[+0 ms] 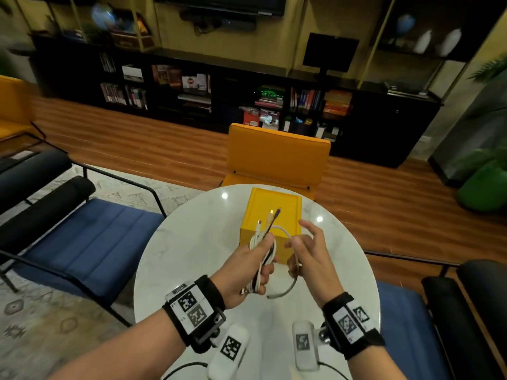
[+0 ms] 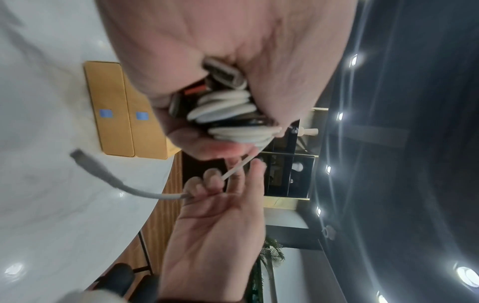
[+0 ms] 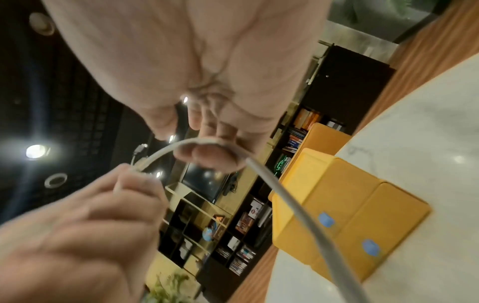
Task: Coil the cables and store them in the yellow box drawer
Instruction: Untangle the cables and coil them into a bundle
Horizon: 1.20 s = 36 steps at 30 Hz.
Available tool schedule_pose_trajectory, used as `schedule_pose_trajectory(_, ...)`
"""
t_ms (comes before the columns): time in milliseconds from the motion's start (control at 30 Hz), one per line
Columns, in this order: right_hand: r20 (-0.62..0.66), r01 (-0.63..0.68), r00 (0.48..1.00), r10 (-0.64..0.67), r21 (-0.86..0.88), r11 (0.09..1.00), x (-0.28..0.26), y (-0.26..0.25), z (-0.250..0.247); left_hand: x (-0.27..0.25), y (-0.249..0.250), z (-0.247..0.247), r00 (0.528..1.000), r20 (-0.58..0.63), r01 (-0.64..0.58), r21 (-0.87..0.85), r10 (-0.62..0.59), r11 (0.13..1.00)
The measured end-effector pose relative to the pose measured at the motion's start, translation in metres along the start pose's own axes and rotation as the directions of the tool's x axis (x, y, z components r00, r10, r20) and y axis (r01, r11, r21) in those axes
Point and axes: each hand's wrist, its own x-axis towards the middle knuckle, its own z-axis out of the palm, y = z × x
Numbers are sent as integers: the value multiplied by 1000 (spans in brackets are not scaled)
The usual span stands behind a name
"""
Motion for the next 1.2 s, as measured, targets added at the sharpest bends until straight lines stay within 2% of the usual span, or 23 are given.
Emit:
schedule_pose_trajectory(67, -63, 72, 995, -82, -147, 986, -6, 15, 6, 3, 2, -1, 995, -85, -49, -61, 44, 997)
schedule_pose_trajectory(133, -49, 147, 984, -170, -312, 939, -12, 27, 13, 8, 0, -3, 982, -171, -101, -89, 85, 991)
schedule_pose_trajectory(267, -30, 231, 958, -284, -503, 833, -23, 29, 28, 18, -6, -5, 945, -291, -165, -29, 149, 986)
schedule_pose_trajectory(367, 84, 327, 934, -348, -595, 734, -30, 30, 36, 25, -7, -7, 929, -344, -156, -25, 138, 988)
schedule_pose_trajectory(500, 286, 296, 950, -130, -682, 669, -33, 39, 35, 35, -14, -16, 927, -366, -90, -14, 79, 996)
schedule_pose_trajectory(667, 473, 321, 876, 95, -718, 618, -51, 46, 33, 45, -17, -30, 926, -373, 11, -136, -61, 991)
schedule_pose_trajectory(767, 517, 274, 822, 237, -725, 631, -66, 33, 21, 50, -5, -46, 903, -417, -4, -256, -107, 967)
schedule_pose_trajectory(833, 571, 349, 792, 215, -713, 608, -70, 13, 14, 54, -6, -51, 904, -423, -7, -159, -61, 987)
schedule_pose_trajectory(900, 622, 480, 777, 98, -686, 547, -59, -12, 11, 54, -16, -46, 926, -378, 6, 46, 12, 999)
schedule_pose_trajectory(967, 620, 556, 783, -48, -663, 501, -35, -31, 7, 51, -29, -36, 960, -278, 22, 230, 44, 973)
schedule_pose_trajectory(1033, 534, 539, 827, -176, -663, 519, -5, -41, 0, 46, -36, -24, 984, -179, 61, 342, 2, 938)
schedule_pose_trajectory(1100, 428, 433, 889, -164, -665, 608, 17, -45, -5, 41, -35, -13, 987, -118, 137, 276, -108, 951)
schedule_pose_trajectory(1200, 274, 262, 956, -102, -646, 717, 29, -31, -4, 34, -27, -7, 969, -1, 245, 51, -246, 968)
